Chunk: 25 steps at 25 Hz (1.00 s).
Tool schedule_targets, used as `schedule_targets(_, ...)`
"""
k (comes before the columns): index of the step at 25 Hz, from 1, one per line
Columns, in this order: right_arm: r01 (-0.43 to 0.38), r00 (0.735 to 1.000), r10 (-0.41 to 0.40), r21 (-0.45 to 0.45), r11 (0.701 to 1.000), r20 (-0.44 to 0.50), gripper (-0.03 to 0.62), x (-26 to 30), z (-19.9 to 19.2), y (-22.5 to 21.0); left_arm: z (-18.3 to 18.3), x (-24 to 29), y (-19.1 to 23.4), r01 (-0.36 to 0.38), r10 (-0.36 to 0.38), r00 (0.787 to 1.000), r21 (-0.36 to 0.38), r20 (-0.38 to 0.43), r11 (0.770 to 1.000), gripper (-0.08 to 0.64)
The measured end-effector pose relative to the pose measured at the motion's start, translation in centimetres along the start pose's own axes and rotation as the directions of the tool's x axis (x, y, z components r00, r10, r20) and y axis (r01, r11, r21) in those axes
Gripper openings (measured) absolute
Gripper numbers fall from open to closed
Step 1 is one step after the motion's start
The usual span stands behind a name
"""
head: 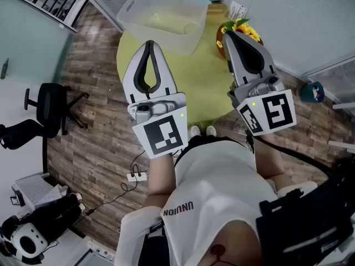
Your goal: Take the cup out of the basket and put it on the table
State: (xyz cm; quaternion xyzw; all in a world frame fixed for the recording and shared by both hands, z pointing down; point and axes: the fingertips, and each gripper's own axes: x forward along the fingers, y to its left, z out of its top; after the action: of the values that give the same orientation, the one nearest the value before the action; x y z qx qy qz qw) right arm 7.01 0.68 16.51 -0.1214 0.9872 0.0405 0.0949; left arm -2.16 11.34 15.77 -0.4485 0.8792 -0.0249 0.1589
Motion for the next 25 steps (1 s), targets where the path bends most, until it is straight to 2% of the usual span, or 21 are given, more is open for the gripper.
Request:
schedule_targets(16,0.009,1.0,-0.009,0.012,1.0,-0.008,0.018,-0.1,-0.3,0.3,-0.2,-0.4,0.4,-0.004,0.004,1.0,-0.015,-0.004,1.0,0.012)
schedule_targets(21,0.018,1.0,-0.017,0.023,1.0,-0.011,0.018,0.0,-0.5,0.3,-0.2,-0.6,0.6,0.003,-0.003,1.0,-0.055,-0.009,0.998,0.012)
schedule_targets(25,0.058,0.998,-0.058,0.044,0.997,0.0,0.02,-0.1,-0.7,0.1,-0.5,-0.7,1.3,0.002,-0.003,1.0,-0.063,-0.018,0.998,0.012)
